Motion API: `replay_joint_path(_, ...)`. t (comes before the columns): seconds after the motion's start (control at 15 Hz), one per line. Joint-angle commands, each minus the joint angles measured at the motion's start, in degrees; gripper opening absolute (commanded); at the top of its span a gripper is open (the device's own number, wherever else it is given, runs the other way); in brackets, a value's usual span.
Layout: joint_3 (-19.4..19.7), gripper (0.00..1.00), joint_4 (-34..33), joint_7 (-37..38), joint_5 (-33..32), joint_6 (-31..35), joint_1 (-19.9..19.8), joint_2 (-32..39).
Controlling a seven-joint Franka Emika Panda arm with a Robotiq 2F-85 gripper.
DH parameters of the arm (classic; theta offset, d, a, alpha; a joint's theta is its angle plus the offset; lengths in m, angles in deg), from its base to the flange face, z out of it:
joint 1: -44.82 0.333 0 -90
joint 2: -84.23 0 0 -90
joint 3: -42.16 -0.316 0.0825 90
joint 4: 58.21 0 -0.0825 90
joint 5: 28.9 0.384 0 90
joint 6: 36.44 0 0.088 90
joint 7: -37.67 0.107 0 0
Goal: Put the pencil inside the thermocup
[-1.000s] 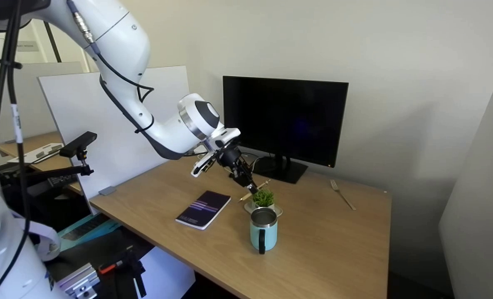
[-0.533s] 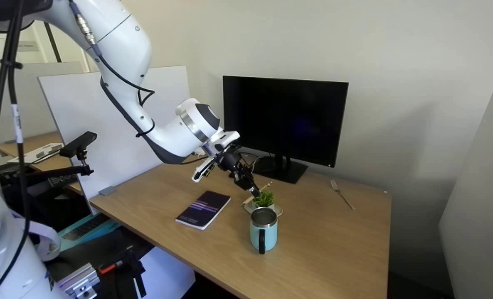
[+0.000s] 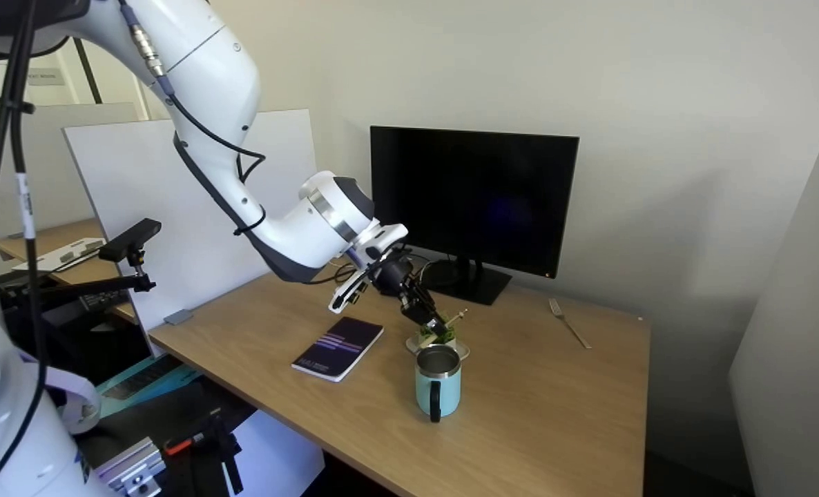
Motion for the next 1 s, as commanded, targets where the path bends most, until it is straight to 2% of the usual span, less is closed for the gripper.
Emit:
replay_joint_path(0.0, 0.8, 0.03, -2.8, 4.6, -5.4, -0.7, 0.5, 2.4)
replay_joint_path(0.47, 0.0, 0.03, -8.5, 12.6, -12.5, -3.3, 3.6, 9.2)
replay_joint_path(0.53, -5.7, 0.03, -9.0, 13.7, -14.2, -5.8, -1.1, 9.6)
replay_joint_path(0.93, -11.7, 0.03, -9.5, 19.5, -18.3, -13.7, -3.5, 11.9)
